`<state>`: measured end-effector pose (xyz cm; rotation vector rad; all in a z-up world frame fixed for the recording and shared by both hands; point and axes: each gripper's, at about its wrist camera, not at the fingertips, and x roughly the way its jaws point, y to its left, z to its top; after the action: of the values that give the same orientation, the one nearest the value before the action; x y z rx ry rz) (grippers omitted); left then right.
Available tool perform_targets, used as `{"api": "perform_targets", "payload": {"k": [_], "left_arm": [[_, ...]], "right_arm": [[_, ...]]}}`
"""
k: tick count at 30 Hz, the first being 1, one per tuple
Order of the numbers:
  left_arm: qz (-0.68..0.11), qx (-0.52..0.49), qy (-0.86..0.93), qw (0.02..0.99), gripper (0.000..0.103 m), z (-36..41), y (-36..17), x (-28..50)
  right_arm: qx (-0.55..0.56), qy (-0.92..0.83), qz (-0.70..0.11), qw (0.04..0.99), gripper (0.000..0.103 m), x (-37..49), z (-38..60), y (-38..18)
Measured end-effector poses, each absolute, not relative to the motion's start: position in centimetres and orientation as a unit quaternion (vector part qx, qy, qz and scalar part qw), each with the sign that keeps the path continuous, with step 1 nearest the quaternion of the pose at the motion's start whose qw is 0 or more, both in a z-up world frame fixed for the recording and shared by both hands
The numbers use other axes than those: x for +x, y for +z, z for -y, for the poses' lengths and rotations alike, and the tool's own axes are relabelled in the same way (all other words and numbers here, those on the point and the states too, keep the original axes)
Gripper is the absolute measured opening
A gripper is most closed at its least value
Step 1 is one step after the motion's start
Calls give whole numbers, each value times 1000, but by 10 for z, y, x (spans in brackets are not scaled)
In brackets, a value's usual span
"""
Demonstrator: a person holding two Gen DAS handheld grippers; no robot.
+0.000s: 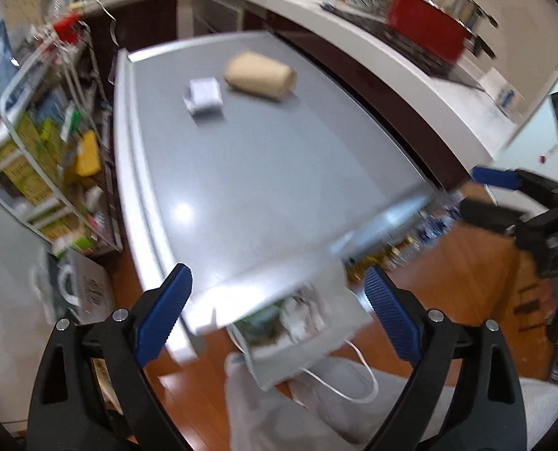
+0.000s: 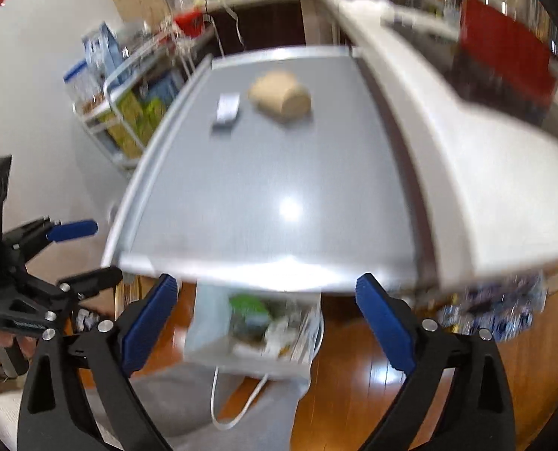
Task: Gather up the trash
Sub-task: 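Raise both tools back over the counter toward the receipt and cup, then grasp the paper receipt with the left tool while the right tool grasps the beige paper cup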
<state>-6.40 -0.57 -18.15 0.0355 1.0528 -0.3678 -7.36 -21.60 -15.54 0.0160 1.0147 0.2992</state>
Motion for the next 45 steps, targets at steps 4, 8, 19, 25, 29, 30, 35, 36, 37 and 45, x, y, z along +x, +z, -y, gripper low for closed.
{"api": "perform_targets", "payload": {"k": [4,8,19,25,29,30,35,36,37,45], "left_arm": [[-482,12,-147,863,94,-5,-169,-43],[-480,-1,-118,869,94,-23,-165,-21],[-476,-6,-96,874,94,-32,-177,52],[-488,-2,-99,867,94,-9,-202,105],[-498,21,-87,863,94,9,-224,132],[-499,23,-84,862,94,12,-229,138],[-518,24,-68,853,79,14,-250,157],[-524,16,-69,849,75,12,-254,160],[-529,10,-71,845,68,10,-258,161],[-511,11,-87,855,37,2,-247,158]], "right_arm": [[-9,128,-449,884,99,-42,216,-137],[-21,123,-433,893,99,-9,212,-130],[-32,130,-442,887,99,31,196,-137],[-19,122,-455,882,99,35,199,-147],[-9,115,-463,879,99,43,204,-153],[-8,114,-464,878,99,44,205,-154],[-8,108,-466,878,99,60,206,-159],[-11,109,-467,878,99,66,205,-160],[-14,109,-466,878,99,70,203,-161],[-67,141,-475,866,99,134,173,-178]]}}
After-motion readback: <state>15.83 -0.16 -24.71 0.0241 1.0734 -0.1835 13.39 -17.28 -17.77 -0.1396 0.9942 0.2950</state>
